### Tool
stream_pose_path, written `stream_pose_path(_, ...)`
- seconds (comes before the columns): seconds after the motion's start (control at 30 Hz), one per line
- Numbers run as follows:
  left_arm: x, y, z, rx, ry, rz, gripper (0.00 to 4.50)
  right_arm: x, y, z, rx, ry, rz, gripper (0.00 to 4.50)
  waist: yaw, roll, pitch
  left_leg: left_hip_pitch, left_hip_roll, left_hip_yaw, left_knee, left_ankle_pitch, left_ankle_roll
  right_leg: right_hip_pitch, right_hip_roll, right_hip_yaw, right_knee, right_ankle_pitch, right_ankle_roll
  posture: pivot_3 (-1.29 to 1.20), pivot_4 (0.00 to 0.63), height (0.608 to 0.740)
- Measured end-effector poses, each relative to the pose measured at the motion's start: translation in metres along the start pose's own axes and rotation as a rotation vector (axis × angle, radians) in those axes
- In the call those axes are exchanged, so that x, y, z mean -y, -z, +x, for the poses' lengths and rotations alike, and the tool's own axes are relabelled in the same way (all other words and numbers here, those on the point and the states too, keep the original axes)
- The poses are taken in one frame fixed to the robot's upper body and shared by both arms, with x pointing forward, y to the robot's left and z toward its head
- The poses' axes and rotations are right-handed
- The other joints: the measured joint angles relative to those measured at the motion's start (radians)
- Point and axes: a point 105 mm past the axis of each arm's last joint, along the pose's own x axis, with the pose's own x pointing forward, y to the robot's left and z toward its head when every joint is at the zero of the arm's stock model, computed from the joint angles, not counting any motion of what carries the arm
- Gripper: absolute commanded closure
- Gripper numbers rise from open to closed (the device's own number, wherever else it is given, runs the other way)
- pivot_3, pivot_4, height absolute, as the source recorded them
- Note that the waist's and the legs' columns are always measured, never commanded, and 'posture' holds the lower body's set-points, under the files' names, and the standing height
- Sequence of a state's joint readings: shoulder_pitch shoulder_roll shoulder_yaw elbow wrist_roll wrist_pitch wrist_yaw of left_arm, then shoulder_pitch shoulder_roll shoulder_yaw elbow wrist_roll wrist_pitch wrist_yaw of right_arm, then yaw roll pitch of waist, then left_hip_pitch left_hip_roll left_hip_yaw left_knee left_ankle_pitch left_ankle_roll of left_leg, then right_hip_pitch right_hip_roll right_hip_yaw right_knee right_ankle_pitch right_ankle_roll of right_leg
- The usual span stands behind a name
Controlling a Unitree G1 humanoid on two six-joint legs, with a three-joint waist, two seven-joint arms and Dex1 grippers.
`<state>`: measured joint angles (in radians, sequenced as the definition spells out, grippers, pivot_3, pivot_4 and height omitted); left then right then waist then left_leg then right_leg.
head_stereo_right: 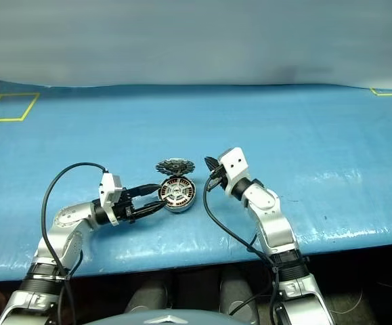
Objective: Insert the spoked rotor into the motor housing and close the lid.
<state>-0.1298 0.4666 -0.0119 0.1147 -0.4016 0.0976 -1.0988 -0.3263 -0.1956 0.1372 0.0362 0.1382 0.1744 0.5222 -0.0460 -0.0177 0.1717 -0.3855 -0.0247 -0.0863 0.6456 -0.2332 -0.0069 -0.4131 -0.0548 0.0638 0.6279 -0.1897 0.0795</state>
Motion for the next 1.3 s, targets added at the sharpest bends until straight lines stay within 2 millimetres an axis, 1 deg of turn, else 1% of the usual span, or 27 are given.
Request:
stream_pose_path(0.13,0.002,-0.004,-0.002,0.032,0.008,0.043,1.52,0.001,-0.018,0.017,0.061,-0.063,0.008,4.5,-0.002,0.0,0.0,0.0,0.0,0.0,0.0,0.0,0.0,0.0,0.0,0.0,0.0,0.0,0.0,0.0,0.15,0.74)
stream_pose_path(0.2,0.002,-0.005,-0.004,0.043,0.002,0.048,1.52,-0.002,-0.023,0.023,0.078,-0.098,0.015,4.5,-0.002,0.0,0.0,0.0,0.0,0.0,-0.001,0.0,0.0,0.0,0.0,0.0,0.0,0.0,0.0,0.0,0.15,0.74)
stream_pose_path(0.33,0.002,-0.004,-0.008,0.05,-0.011,0.054,1.52,-0.014,-0.019,0.033,0.06,-0.181,0.039,4.5,-0.004,0.0,0.0,0.0,0.0,0.0,-0.001,0.0,0.0,0.0,0.0,0.0,0.0,0.0,0.0,0.0,0.15,0.74)
stream_pose_path(0.4,0.003,-0.002,-0.009,0.047,-0.012,0.052,1.52,-0.02,-0.016,0.035,0.047,-0.212,0.047,4.5,-0.004,0.0,0.0,0.0,0.0,0.0,-0.001,0.0,0.0,0.0,0.0,0.0,0.0,0.0,0.0,0.0,0.15,0.74)
stream_pose_path(0.53,0.005,0.001,-0.013,0.035,0.0,0.051,1.52,-0.031,-0.016,0.038,0.042,-0.273,0.045,4.5,-0.007,0.001,0.0,0.0,0.0,0.0,-0.001,0.0,0.0,-0.001,0.0,0.0,0.0,0.0,0.0,0.0,0.15,0.74)
stream_pose_path(0.77,0.006,0.003,-0.017,0.016,0.01,0.052,1.52,-0.045,-0.012,0.032,0.005,-0.348,0.036,4.5,-0.011,0.001,0.0,0.0,0.0,0.0,-0.002,0.0,0.0,-0.001,0.0,0.0,0.0,0.0,-0.001,0.0,0.15,0.74)
stream_pose_path(1.0,0.009,0.002,-0.027,-0.021,0.025,0.039,1.52,-0.061,0.005,0.017,-0.055,-0.398,0.034,4.5,-0.016,0.001,0.001,0.0,0.0,0.0,-0.003,0.0,0.0,-0.001,0.0,0.0,0.0,-0.001,-0.001,0.0,0.15,0.74)
stream_pose_path(1.1,0.009,0.004,-0.031,-0.036,0.026,0.025,1.52,-0.066,0.008,0.014,-0.065,-0.409,0.027,4.5,-0.016,0.001,0.001,0.0,0.0,0.0,-0.003,0.0,0.0,-0.001,0.0,0.0,0.0,-0.001,-0.001,0.0,0.15,0.74)
stream_pose_path(1.3,0.012,0.002,-0.031,-0.037,0.039,0.016,1.52,-0.07,0.012,0.012,-0.081,-0.424,0.016,4.5,-0.015,0.001,0.001,0.0,0.0,0.0,-0.003,0.0,0.0,-0.001,0.0,0.0,0.0,-0.001,-0.001,0.0,0.15,0.74)
